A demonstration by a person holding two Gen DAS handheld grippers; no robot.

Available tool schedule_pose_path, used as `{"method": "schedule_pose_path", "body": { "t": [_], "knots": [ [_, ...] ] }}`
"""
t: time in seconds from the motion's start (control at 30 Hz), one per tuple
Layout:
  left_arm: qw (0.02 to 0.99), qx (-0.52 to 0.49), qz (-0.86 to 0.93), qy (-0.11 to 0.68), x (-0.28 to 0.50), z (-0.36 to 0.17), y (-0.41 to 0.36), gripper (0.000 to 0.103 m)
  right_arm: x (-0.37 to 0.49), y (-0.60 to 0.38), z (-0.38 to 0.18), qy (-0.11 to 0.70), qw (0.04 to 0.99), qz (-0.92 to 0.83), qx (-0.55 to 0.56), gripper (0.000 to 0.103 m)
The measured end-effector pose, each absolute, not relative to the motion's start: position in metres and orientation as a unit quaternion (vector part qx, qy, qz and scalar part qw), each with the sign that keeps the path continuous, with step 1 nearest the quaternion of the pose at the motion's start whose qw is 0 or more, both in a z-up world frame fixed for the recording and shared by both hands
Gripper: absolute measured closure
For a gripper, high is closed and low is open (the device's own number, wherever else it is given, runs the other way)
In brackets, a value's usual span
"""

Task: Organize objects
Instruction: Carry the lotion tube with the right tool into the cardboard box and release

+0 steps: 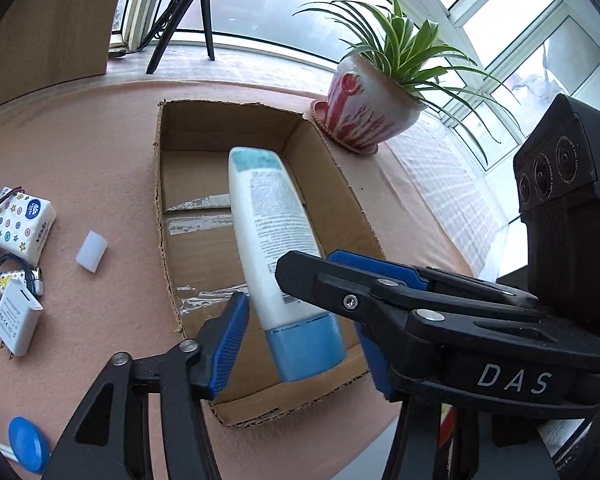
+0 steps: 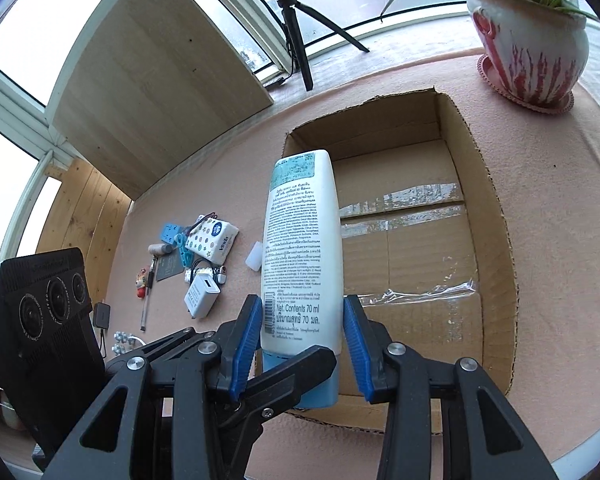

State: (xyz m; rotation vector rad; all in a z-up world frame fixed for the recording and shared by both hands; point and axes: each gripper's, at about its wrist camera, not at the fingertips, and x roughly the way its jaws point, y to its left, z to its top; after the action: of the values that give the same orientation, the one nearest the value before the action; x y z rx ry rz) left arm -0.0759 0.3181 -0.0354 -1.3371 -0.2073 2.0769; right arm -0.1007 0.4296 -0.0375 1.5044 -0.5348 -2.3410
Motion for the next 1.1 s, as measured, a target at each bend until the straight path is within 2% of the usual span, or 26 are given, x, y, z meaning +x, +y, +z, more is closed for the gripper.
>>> {"method": "schedule_pose_path", "body": {
  "t": [0.03,0.1,0.13,0.17,0.67,1.1],
  "knots": [
    [0.321,-0.508,0.796,-0.071,-0.074,-0.035,0.318,0.021,-0.100,0.430,-0.036,-0.174,0.142,-0.824,0.520,0.063],
    [0.315,-0.505,0.802,-0.050,-0.071,-0.035,0.320,0.020,-0.099,0.431,-0.036,-0.141,0.112,-0.837,0.517,0.046],
    [0.312,-0.505,0.803,-0.043,-0.071,-0.037,0.319,0.020,-0.099,0.432,-0.036,-0.133,0.102,-0.839,0.517,0.033],
    [0.310,-0.505,0.804,-0.039,-0.070,-0.037,0.317,0.020,-0.099,0.433,-0.037,-0.131,0.100,-0.840,0.516,0.031],
    [0.235,-0.507,0.827,-0.053,-0.055,-0.033,0.216,0.020,-0.092,0.413,-0.034,-0.136,0.108,-0.848,0.501,0.031],
    [0.153,-0.532,0.829,-0.072,-0.030,-0.056,0.110,0.020,-0.084,0.357,-0.030,-0.115,0.153,-0.846,0.499,0.031]
  ]
}}
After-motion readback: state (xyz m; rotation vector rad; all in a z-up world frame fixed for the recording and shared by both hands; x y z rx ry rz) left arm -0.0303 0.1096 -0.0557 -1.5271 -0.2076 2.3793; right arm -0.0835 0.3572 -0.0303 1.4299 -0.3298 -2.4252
